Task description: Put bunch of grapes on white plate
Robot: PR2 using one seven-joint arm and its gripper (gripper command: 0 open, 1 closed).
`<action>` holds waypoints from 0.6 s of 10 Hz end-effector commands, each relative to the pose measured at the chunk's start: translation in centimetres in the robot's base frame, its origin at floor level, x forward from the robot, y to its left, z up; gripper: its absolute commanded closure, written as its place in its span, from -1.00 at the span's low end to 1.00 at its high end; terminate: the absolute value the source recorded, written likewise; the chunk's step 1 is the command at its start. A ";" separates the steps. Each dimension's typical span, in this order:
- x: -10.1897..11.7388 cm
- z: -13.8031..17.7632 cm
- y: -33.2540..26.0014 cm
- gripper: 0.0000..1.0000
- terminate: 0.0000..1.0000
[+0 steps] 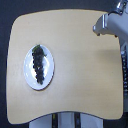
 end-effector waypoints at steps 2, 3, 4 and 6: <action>-0.7 -0.4 2.7 -1.00 -1.00; -0.7 -0.3 3.6 -1.00 -1.00; -0.7 -0.2 3.5 -1.00 -1.00; -0.9 -0.3 3.1 -1.00 -1.00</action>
